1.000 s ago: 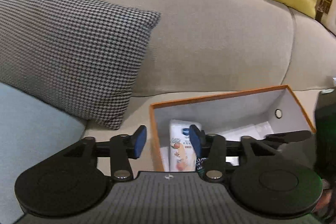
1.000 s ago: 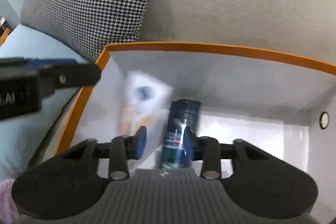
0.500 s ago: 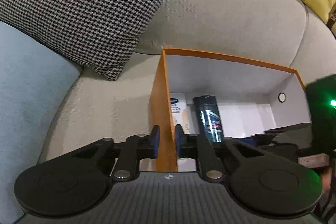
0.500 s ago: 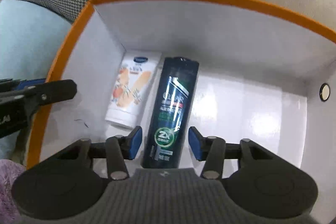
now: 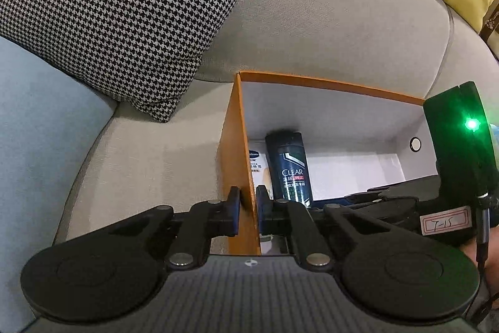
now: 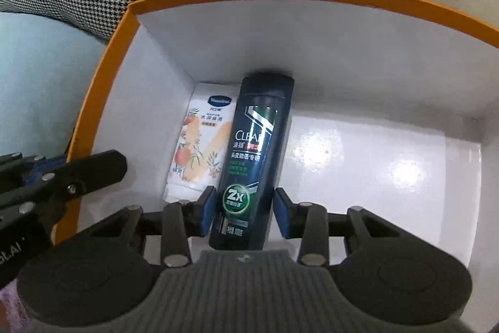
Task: Organize rigid objects
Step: 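Open both grippers and withdraw them from the box, then grasp the pink pump bottle with the left gripper while the right grasps the pink cup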
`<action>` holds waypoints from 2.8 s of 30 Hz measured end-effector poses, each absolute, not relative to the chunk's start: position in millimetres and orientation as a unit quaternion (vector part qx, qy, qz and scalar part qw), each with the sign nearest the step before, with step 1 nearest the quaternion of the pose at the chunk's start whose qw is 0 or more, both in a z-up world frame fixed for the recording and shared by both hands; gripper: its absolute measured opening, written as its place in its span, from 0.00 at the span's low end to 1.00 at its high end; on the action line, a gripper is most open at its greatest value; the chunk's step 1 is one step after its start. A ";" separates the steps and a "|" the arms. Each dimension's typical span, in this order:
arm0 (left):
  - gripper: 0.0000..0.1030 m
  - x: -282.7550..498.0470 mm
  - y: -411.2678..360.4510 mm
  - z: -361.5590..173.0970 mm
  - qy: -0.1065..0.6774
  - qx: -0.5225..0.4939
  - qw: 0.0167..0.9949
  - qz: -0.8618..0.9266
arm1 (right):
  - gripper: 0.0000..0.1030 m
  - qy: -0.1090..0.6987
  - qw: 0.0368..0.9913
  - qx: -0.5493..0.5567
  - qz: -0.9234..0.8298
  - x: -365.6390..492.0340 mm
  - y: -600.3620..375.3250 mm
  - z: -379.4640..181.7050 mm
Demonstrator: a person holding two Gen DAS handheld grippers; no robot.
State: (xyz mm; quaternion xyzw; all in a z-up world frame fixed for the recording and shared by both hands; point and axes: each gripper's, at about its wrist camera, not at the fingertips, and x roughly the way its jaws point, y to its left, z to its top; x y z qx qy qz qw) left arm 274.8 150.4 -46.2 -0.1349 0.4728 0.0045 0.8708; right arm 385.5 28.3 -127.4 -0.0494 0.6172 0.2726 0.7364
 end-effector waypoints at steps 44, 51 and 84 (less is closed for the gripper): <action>0.43 105.6 61.4 -59.5 0.473 -0.120 0.869 -0.080 | 0.56 0.487 0.846 0.040 0.212 155.2 -134.2 -62.0; 0.44 111.5 46.2 -84.8 0.502 -0.065 0.860 -0.064 | 0.56 0.534 0.820 0.061 0.195 161.3 -129.3 -86.0; 0.51 132.3 56.4 -114.9 0.555 -0.112 0.823 -0.047 | 0.61 0.574 0.793 0.089 0.181 184.7 -118.0 -113.0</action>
